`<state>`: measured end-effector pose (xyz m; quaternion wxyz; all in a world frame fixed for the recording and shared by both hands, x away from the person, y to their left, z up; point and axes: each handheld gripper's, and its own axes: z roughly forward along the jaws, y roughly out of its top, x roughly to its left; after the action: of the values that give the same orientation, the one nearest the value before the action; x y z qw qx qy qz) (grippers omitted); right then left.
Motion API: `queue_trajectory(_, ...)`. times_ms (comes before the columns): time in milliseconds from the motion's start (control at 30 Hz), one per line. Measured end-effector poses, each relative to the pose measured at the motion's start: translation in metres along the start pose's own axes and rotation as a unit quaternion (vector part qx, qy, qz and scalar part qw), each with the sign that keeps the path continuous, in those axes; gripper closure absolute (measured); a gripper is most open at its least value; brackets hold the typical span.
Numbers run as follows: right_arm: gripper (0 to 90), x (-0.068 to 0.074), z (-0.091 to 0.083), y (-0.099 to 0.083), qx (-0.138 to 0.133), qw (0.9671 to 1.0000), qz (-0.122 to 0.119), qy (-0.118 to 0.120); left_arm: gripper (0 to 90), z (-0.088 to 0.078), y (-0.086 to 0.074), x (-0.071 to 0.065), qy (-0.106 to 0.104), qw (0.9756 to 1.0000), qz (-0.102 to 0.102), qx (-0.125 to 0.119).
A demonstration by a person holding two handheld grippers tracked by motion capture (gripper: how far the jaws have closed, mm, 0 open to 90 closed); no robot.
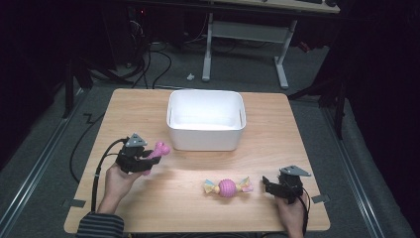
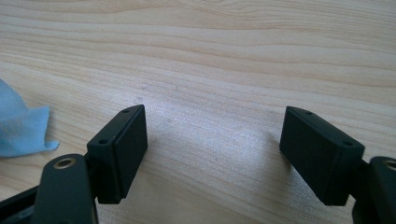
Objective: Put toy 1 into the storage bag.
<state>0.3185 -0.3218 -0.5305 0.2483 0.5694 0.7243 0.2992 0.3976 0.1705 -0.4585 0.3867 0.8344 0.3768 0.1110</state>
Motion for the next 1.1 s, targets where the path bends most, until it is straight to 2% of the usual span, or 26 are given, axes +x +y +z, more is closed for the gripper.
queue_trajectory(100, 23.4, 0.000, 0.000, 0.000, -0.001, 1.0000, 0.001, -0.001, 59.4, -0.007, 0.001, -0.001, -0.008, 0.9998, -0.005, -0.017)
queue_trajectory(400, 23.4, 0.000, 0.000, 0.000, 0.000, 1.0000, 0.002, 0.000, 59.7, -0.025, 0.007, -0.007, 0.006, 0.9994, -0.004, -0.033)
queue_trajectory(533, 23.4, 0.000, 0.000, 0.000, 0.000, 1.0000, 0.002, 0.000, 59.8, -0.031, 0.012, -0.010, 0.004, 0.9992, -0.001, -0.040)
queue_trajectory(800, 23.4, 0.000, 0.000, 0.000, 0.000, 1.0000, 0.002, 0.000, 59.8, -0.044, 0.026, -0.017, -0.001, 0.9987, 0.006, -0.051)
queue_trajectory(900, 23.5, 0.000, 0.000, 0.000, 0.000, 1.0000, 0.002, 0.000, 59.8, -0.050, 0.034, -0.017, 0.004, 0.9986, 0.013, -0.052)
queue_trajectory(1100, 23.5, 0.000, 0.000, 0.000, 0.000, 1.0000, 0.002, 0.001, 59.7, -0.058, 0.048, -0.018, -0.002, 0.9980, 0.015, -0.062)
